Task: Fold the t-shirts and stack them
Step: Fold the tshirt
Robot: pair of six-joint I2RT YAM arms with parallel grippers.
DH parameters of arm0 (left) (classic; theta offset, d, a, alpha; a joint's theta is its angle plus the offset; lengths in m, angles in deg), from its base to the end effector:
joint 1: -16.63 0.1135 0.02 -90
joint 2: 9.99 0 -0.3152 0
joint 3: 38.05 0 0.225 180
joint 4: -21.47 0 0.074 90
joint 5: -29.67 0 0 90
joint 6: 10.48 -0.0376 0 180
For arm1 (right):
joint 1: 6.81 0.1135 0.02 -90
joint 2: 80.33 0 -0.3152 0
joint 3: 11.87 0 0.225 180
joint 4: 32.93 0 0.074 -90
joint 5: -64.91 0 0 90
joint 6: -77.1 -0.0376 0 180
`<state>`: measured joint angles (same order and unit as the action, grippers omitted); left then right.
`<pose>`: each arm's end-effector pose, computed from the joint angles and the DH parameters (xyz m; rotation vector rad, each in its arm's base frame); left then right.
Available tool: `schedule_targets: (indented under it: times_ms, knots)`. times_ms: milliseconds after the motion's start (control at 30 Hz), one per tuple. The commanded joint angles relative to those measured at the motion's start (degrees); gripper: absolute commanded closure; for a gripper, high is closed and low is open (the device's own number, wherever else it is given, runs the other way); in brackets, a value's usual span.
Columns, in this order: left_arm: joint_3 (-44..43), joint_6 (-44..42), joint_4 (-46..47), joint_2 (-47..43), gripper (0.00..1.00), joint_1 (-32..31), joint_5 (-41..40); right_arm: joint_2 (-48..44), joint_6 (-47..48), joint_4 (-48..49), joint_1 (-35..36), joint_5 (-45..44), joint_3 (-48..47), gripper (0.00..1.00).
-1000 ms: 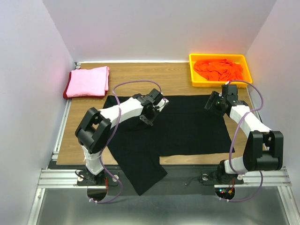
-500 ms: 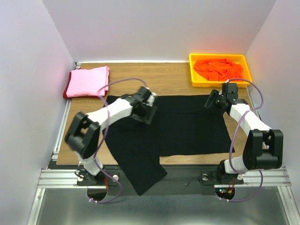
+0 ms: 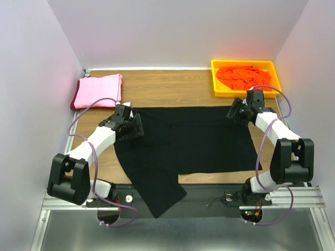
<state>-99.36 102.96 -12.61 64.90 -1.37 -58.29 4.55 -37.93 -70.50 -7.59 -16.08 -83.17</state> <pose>0.2199 -0.0729 0.2825 -0.0988 2.4345 -0.3744 0.2803 0.0021 0.2881 0.4877 2.4377 0.3755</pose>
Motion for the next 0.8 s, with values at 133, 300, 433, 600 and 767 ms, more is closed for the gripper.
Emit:
schedule_targets:
  times_ms: [133, 300, 433, 600, 767]
  knots:
    - [3.2, 2.1, 7.3, 1.3, 0.22, 0.5, 5.9, -0.1, 1.0, 1.4, -0.3, 1.7, -0.8, 0.34]
    - [4.7, 2.4, 8.7, 2.3, 0.22, 0.5, 5.9, -0.3, 1.1, 1.3, -0.3, 2.2, -0.1, 0.34]
    - [5.9, 3.0, 9.1, 2.0, 0.21, 0.5, 4.2, -0.6, 1.1, 1.3, -0.3, 2.5, 0.1, 0.34]
    - [7.1, 4.7, 9.0, 0.8, 0.21, 0.5, 0.6, -0.7, 1.2, 1.3, -0.3, 3.0, 0.4, 0.34]
    - [8.1, 5.5, 9.4, 1.0, 0.21, 0.5, 1.5, -0.6, 1.1, 1.3, -0.3, 3.0, 0.5, 0.34]
